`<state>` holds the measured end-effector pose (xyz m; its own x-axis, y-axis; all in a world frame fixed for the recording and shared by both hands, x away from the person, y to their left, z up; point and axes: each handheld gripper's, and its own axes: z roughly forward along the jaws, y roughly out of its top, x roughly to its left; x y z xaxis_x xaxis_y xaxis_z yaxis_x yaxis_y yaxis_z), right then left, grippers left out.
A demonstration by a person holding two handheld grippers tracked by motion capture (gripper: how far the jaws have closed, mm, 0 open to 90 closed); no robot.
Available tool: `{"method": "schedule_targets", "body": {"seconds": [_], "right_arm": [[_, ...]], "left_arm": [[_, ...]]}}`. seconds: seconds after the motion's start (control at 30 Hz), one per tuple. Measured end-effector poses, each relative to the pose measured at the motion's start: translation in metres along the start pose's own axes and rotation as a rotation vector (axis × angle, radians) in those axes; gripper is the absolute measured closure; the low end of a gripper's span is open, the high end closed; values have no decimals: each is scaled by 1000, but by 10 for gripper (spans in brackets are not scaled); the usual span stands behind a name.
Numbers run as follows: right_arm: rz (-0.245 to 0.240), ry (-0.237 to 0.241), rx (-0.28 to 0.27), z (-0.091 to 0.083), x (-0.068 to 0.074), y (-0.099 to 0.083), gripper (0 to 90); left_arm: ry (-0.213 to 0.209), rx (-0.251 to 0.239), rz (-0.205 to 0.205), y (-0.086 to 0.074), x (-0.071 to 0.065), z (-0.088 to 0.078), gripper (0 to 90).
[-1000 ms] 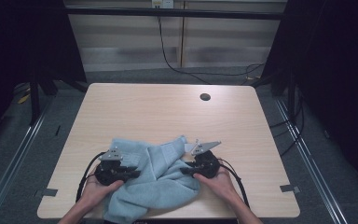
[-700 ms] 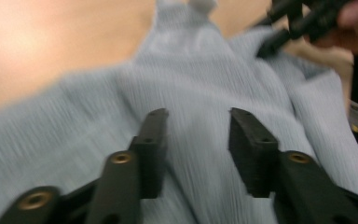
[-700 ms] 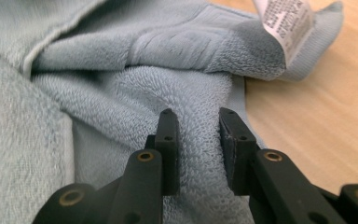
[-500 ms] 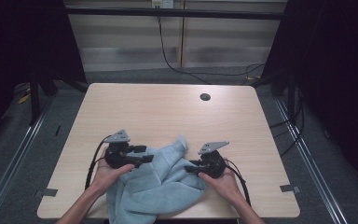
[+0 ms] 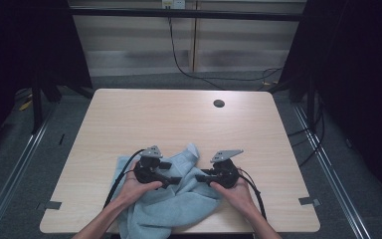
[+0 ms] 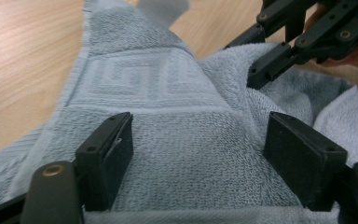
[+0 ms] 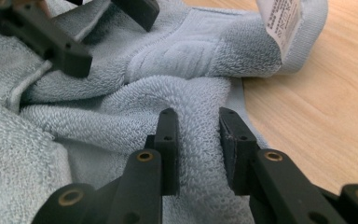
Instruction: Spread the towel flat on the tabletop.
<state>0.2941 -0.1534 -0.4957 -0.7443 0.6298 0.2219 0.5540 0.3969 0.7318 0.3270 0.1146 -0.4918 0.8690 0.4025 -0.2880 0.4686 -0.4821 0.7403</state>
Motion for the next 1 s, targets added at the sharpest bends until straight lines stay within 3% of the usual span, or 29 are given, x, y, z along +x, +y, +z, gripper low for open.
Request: {"method": "schedule_targets", "body": {"seconds": [0.03,0.07,0.13,0.23,0.3,0.37,0.47,0.57,0.67,0.7,0.73,1.0], "right_arm": [[0,0,0,0,0,0,720],[0,3,0,1,1,0,720],[-3,4,5,1,2,0,719],[-10,-2,11,1,3,0,719],[-7,1,6,0,3,0,719],[-6,-6,7,0,2,0,719],[1,-17,2,-3,0,1,719],[18,-30,-25,-11,-4,4,720],[30,-57,-69,-25,-10,11,722],[34,-67,-87,-30,-12,13,723],[42,-78,-100,-35,-15,16,724],[91,-197,-204,-78,-43,34,728]], "left_arm": [[0,0,0,0,0,0,235],[19,41,19,-1,-2,5,254],[73,54,31,-2,-5,7,391],[98,71,47,-2,-5,5,624],[86,64,37,-3,-3,4,770],[99,48,36,-2,-3,0,823],[96,-8,15,1,-1,-11,836],[112,-87,-4,6,3,-33,838],[128,-173,-28,11,10,-58,840],[128,-173,-28,11,10,-58,840],[152,-213,-39,13,14,-75,841],[259,-337,-98,19,34,-125,845]]}}
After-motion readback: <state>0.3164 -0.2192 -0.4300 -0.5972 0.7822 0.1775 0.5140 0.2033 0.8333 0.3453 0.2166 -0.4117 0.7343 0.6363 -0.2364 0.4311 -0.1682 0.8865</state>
